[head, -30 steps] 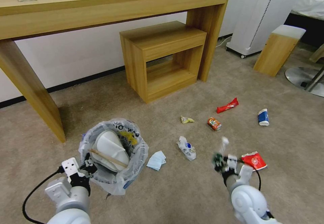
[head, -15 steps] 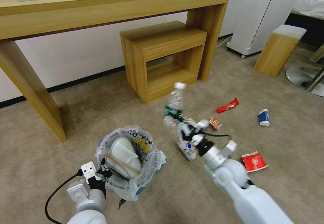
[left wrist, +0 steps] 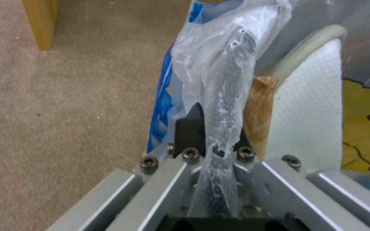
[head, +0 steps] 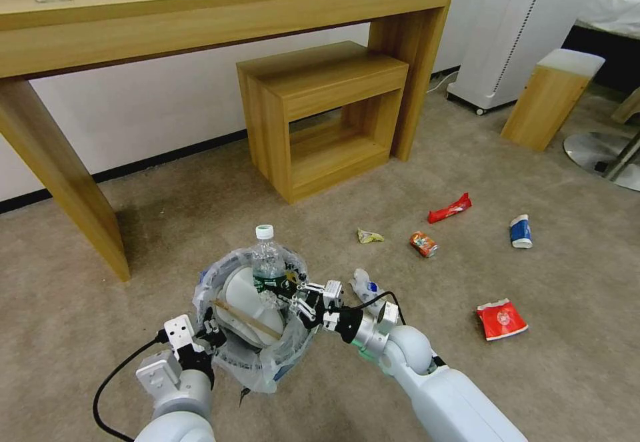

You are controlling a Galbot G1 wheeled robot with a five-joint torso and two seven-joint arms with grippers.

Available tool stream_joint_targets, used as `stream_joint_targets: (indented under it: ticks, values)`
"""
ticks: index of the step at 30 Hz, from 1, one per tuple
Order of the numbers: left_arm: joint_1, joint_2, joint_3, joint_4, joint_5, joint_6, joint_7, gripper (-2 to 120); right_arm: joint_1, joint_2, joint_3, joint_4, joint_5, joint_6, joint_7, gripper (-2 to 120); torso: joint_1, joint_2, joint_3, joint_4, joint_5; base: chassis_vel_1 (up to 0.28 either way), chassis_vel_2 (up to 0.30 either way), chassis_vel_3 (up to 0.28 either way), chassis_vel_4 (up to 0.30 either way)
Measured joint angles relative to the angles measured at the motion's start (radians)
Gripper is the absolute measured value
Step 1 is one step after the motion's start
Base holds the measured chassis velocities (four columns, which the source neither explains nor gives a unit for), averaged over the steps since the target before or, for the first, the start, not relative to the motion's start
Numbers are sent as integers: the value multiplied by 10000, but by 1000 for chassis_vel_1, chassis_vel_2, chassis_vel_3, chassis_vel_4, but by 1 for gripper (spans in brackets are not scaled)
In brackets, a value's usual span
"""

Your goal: Pick up the trash bin and place the garbage on the floor into it.

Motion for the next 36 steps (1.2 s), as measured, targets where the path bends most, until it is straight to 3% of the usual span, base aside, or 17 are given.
stream_joint_targets:
  ticks: [12, 15, 19, 32, 34, 35, 36]
  values:
    - [-5, 23, -77, -91, -33, 44, -5, 0, -378, -926, 482, 649, -51, -148, 82, 69, 0, 0, 0, -1, 2, 0, 0, 0, 0]
    - [-4, 9, -53, -156, -41, 85, -11, 0, -477, -1300, 631, 879, -76, -223, 82, 86, 0, 0, 0, -1, 1, 0, 0, 0, 0]
    - [43, -7, -29, -174, -34, 89, -18, 0, -427, -1300, 611, 870, -80, -253, 89, 98, 0, 0, 0, -1, 2, 0, 0, 0, 0]
    - [61, 36, -161, -224, -89, 90, -23, 0, -354, -1217, 549, 768, -80, -295, 221, 100, 0, 0, 0, 0, 1, 0, 0, 0, 0]
    - [40, 38, -164, -194, -94, 90, -23, 0, -483, -1285, 675, 982, -148, -549, 867, 100, 0, 0, 0, 0, 2, 0, 0, 0, 0]
    - [16, 42, -167, -162, -103, 90, -22, 0, -633, -1383, 721, 1259, -81, -854, 1904, 100, 0, 0, 0, 0, 0, 0, 0, 0, 0]
    - [16, 42, -167, -162, -103, 90, -22, 0, -633, -1383, 721, 1259, -81, -854, 1904, 100, 0, 0, 0, 0, 0, 0, 0, 0, 0]
